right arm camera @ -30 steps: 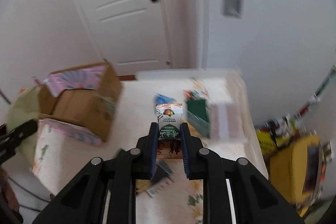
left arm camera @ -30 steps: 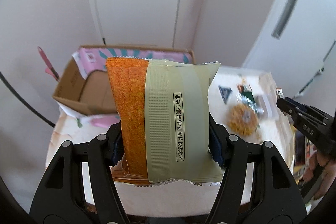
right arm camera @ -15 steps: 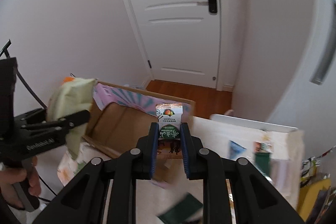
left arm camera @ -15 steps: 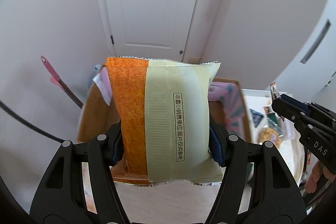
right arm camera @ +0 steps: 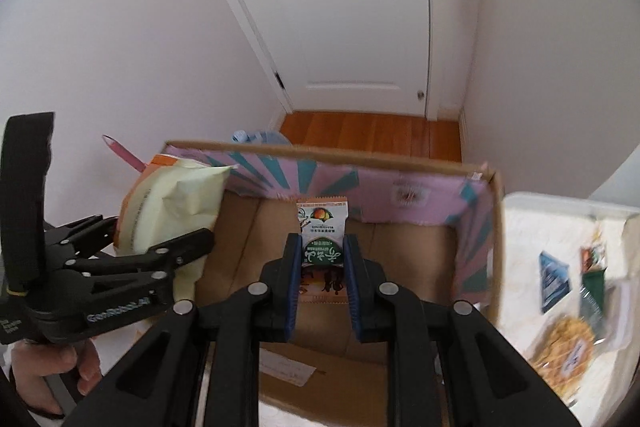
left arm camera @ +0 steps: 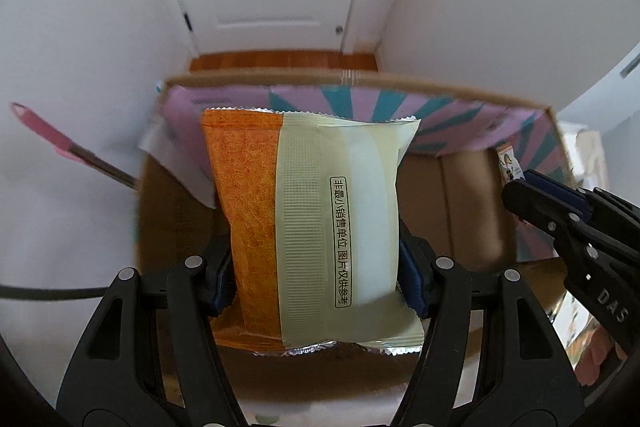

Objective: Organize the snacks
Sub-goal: 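Carry both snacks over the cardboard box and release them inside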

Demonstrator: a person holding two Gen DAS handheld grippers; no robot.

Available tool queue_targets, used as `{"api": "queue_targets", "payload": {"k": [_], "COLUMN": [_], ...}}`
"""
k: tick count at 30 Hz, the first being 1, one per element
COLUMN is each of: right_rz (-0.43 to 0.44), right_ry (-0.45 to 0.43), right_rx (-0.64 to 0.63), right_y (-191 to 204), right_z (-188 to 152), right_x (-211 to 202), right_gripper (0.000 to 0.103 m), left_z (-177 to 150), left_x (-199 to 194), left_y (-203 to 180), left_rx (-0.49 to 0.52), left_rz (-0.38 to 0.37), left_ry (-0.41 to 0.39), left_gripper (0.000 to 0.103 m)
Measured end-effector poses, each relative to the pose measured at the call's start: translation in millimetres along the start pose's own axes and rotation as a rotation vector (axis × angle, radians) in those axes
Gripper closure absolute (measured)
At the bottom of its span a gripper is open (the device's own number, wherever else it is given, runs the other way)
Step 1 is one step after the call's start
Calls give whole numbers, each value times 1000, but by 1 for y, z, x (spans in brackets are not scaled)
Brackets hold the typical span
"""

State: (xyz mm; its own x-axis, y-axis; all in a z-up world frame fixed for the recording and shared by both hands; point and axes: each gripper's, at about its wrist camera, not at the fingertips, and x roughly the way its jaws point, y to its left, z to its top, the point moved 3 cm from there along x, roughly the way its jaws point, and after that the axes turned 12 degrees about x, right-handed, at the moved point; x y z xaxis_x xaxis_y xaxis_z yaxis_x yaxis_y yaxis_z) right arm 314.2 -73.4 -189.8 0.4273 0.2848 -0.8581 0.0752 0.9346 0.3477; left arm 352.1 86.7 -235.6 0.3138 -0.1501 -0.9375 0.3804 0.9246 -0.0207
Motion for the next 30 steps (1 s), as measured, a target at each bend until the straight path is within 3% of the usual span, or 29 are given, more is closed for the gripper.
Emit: {"api": "queue_targets", "payload": {"k": [5, 7, 8, 10, 12, 19, 30], "right_rz": [-23, -25, -26, -21, -12, -5, -10], "right_ry": [42, 42, 39, 32, 28, 42, 88], "right_rx": [31, 28, 30, 44, 54, 45, -67], "right_y": [-7, -7, -8, -12, -10, -14, 9], "right_z": [-7, -6, -5, -1, 1, -4, 12], "right_x": [17, 17, 16, 15, 11, 2, 14], "right_gripper": [84, 84, 84, 84, 84, 84, 84], "left_z": [4, 9, 9, 8, 7, -14, -28], "left_x": [14, 10, 7, -1, -3, -21, -61], "left_y": [-4, -11, -13, -17, -18, -16, -13], "left_rx": [39, 70, 89, 131, 146, 97, 25], "left_rz": [7, 35, 57, 116, 144, 135, 141], "left_ry": [27, 18, 14, -19, -30, -48, -104], "left_gripper": [41, 36, 20, 0, 0, 0, 0]}}
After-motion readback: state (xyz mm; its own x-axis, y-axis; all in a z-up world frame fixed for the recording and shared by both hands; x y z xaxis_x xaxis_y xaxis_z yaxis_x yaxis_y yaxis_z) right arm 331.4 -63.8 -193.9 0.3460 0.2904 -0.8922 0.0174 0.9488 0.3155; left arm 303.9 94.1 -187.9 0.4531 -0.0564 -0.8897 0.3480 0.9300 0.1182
